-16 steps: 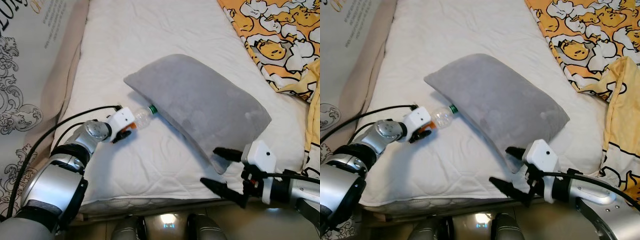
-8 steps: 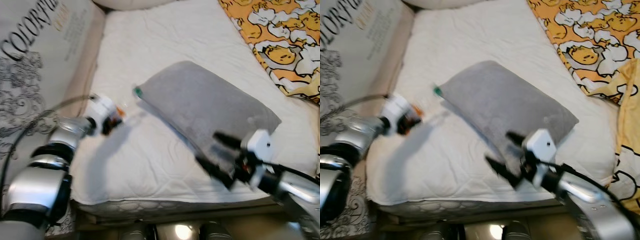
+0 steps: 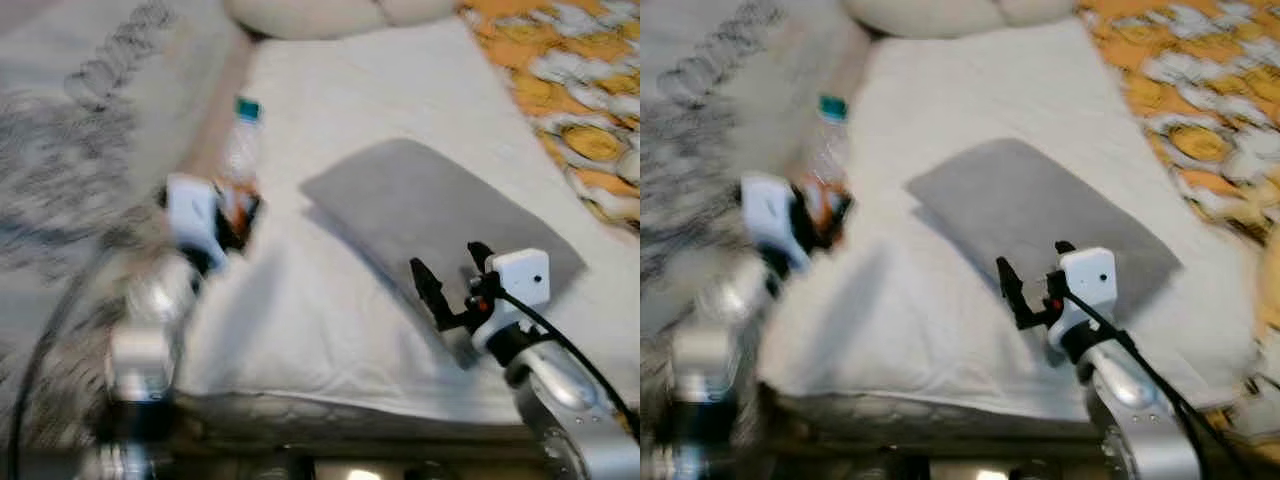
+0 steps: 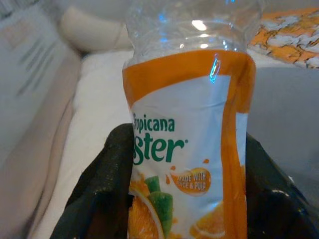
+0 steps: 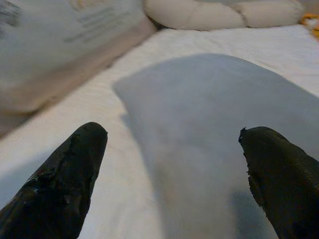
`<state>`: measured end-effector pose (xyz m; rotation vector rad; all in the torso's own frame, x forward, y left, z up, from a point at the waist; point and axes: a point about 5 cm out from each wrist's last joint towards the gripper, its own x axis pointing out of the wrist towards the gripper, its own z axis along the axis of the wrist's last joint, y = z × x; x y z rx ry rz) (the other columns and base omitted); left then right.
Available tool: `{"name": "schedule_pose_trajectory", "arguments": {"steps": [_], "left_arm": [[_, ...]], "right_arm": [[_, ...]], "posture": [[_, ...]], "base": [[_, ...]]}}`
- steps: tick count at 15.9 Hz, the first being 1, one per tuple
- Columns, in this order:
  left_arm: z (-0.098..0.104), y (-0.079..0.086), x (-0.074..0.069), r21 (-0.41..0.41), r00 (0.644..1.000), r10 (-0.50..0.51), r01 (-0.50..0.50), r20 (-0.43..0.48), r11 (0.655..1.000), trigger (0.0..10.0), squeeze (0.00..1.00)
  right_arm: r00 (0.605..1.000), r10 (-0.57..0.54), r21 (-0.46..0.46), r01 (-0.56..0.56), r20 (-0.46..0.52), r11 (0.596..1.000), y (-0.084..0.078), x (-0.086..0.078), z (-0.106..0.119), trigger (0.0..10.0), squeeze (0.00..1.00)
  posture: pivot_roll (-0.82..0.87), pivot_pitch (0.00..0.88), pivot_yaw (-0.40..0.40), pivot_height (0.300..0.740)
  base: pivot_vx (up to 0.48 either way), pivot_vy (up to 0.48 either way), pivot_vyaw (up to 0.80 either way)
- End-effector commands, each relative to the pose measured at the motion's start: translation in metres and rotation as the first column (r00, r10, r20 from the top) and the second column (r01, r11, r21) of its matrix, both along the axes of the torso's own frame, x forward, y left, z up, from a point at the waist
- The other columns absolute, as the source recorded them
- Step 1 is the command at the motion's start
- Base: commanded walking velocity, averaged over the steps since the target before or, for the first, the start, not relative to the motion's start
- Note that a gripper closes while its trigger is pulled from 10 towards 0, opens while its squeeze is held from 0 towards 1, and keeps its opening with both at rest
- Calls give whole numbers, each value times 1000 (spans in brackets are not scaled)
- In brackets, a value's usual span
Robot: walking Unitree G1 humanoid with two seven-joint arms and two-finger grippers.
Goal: Clean up the room
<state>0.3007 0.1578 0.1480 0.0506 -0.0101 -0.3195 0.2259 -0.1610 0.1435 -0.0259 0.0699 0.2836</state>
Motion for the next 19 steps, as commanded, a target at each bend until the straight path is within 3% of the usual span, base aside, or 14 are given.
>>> {"name": "schedule_pose_trajectory", "arguments": {"steps": [1, 2, 3, 6, 11, 13, 17, 19], "left_arm": [[5, -2, -12, 3, 1000, 13, -13, 12, 1000, 10000, 0], [4, 3, -22, -34, 997, 75, -75, -9, 997, 10000, 0], [2, 14, -31, -8, 991, 133, -134, -21, 991, 10000, 0], [1, 24, -42, 76, 984, 172, -168, -53, 983, 10000, 0], [1, 12, -45, 94, 982, 165, -157, -92, 983, 10000, 0], [-2, 8, -47, 38, 973, 163, -159, -163, 987, 10000, 0], [-3, -1, -49, 21, 971, 116, -114, -208, 993, 10000, 0], [-6, 6, -47, 70, 957, 193, -182, -218, 981, 10000, 0]], "right_arm": [[1000, -19, -3, 19, -15, 1000, 3, -2, -5, 10000, 0], [999, -32, 0, 32, -31, 999, 5, -2, -10, 10000, 0], [997, -53, -27, 51, -61, 998, 7, -2, -17, 10000, 0], [986, -140, -54, 135, -94, 989, 3, 0, -26, 10000, 0], [991, -101, -39, 98, -87, 994, 5, 3, -24, 10000, 0], [994, -55, -12, 54, -99, 998, 10, 3, -23, 10000, 0], [993, -8, -18, 6, -114, 1000, 13, -1, -27, 10000, 0], [991, 8, 7, -7, -132, 1000, 15, -2, -28, 10000, 0]], "posture": [[-18, 2, 126, 740], [-11, 0, 125, 740], [-13, 0, 122, 740], [-9, 0, 108, 740], [-5, 0, 100, 740], [-5, 0, 99, 740], [-4, 0, 98, 740], [-3, 0, 100, 740]], "base": [[0, 0, 800], [0, 0, 800], [0, 0, 800], [0, 0, 800], [0, 0, 800], [0, 0, 800], [0, 0, 800], [0, 0, 800]]}}
